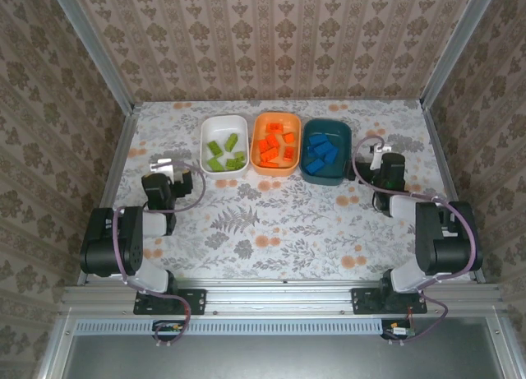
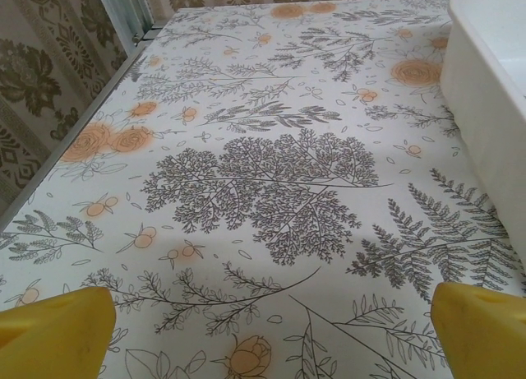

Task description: Sort the legos into containers by color

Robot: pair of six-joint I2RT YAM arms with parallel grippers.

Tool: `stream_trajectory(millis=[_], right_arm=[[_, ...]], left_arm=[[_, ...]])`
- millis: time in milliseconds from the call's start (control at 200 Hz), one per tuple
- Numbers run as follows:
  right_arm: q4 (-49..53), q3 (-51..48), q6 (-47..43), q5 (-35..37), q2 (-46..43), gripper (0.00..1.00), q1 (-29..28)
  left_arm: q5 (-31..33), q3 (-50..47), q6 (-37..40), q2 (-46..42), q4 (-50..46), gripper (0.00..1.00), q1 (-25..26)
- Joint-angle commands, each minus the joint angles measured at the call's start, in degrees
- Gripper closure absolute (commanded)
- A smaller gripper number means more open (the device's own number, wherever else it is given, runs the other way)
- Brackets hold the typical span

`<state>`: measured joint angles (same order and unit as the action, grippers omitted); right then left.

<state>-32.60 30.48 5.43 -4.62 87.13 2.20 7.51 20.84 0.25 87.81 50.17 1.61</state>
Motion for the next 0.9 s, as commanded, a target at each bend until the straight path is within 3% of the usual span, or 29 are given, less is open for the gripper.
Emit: stream_trajectory(millis=[0, 115, 275, 485, 895], right_arm=[[-11.70, -5.18, -2.06, 5.78, -1.57, 0.00, -1.45], [-25.24, -11.85, -1.19, 8.00, 0.31, 0.00, -1.49], [-26.95, -13.13, -1.04, 8.65, 0.02, 0.00, -1.54], [-17.12, -7.51, -1.90, 8.22, 0.59, 0.00, -2.08], [-17.15, -7.54, -2.71, 9.39, 0.45, 0.00, -2.90]], left_arm=[[1.11, 1.26, 1.46, 0.39, 1.20, 0.00, 0.39], [1.13, 1.31, 1.42, 0.42, 1.22, 0.00, 0.46], [1.19, 1.31, 1.42, 0.42, 1.24, 0.00, 0.49], [1.14, 1.31, 1.42, 0.43, 1.24, 0.00, 0.46], [1.14, 1.31, 1.44, 0.41, 1.23, 0.00, 0.45]])
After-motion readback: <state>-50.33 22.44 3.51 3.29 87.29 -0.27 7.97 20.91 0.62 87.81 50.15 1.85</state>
